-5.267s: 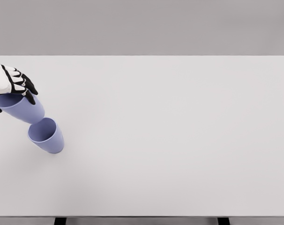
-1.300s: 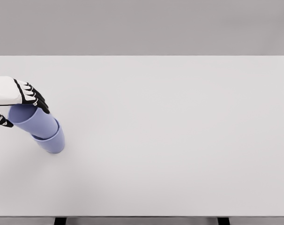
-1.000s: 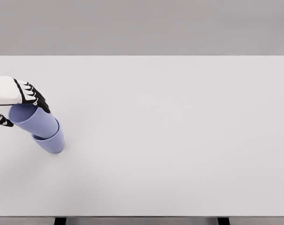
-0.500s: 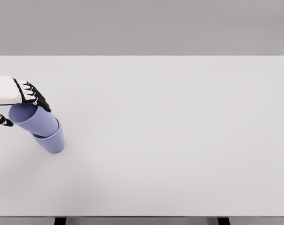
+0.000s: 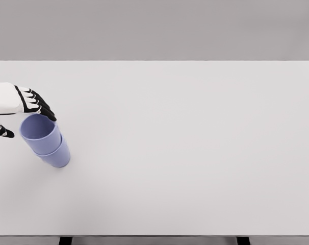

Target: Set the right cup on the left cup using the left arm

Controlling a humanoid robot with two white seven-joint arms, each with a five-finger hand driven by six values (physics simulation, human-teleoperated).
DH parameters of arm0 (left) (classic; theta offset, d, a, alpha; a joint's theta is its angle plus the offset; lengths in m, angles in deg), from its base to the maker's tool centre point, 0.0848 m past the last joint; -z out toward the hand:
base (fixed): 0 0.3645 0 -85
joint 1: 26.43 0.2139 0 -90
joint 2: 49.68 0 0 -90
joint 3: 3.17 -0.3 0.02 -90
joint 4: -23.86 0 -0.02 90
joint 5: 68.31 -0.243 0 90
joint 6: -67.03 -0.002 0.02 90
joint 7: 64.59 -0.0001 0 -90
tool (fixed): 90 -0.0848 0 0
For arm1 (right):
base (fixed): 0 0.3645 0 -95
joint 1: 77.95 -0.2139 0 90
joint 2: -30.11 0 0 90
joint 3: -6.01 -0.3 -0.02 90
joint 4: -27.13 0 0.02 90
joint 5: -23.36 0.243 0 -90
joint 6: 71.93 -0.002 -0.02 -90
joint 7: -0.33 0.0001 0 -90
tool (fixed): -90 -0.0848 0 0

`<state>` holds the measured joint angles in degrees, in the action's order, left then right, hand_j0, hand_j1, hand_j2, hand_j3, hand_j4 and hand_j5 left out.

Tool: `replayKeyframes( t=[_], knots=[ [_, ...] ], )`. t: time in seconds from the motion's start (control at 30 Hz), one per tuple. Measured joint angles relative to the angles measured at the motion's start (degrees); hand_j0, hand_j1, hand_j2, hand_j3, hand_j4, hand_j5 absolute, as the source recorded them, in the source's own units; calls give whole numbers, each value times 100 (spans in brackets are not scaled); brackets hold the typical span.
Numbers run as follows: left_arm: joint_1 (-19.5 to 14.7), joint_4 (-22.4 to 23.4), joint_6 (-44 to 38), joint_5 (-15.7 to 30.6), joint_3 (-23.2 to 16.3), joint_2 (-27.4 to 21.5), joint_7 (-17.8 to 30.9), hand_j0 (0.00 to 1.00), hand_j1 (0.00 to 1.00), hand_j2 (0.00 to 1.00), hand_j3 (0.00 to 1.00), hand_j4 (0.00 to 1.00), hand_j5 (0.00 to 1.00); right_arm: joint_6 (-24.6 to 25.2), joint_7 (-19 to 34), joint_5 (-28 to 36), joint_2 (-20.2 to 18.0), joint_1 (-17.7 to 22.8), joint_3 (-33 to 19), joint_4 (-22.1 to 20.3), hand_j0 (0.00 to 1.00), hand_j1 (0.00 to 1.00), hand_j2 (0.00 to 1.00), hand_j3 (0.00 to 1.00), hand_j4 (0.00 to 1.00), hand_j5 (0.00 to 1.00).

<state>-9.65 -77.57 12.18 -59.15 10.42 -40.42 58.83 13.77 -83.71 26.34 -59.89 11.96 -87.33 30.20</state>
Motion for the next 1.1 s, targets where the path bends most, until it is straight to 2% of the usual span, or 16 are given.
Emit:
replayKeyframes(
  t=[0.13, 0.27, 0.53, 0.77, 1.1],
  knots=[
    [-8, 0, 0, 0, 1, 0, 0, 88, 88, 88, 88, 88, 88, 0, 0, 0, 0, -9, 0, 0, 100, 100, 100, 100, 100, 100],
    [-79, 0, 0, 1, 21, -7, 0, 100, 100, 100, 100, 100, 100, 0, 0, 0, 0, -9, 0, 0, 100, 100, 100, 100, 100, 100],
    [-96, 8, -1, 3, 449, 20, 36, 100, 100, 100, 100, 100, 100, -2, 0, 0, 0, -9, 0, 0, 100, 100, 100, 100, 100, 100],
    [-78, 191, 0, -166, 853, 640, 51, 100, 100, 100, 100, 100, 100, 0, 0, 0, 0, -9, 0, 0, 100, 100, 100, 100, 100, 100],
    [-43, 556, 0, -421, 988, 1388, 56, 100, 100, 100, 100, 100, 100, 0, 0, 0, 0, -9, 0, 0, 100, 100, 100, 100, 100, 100]
  ],
)
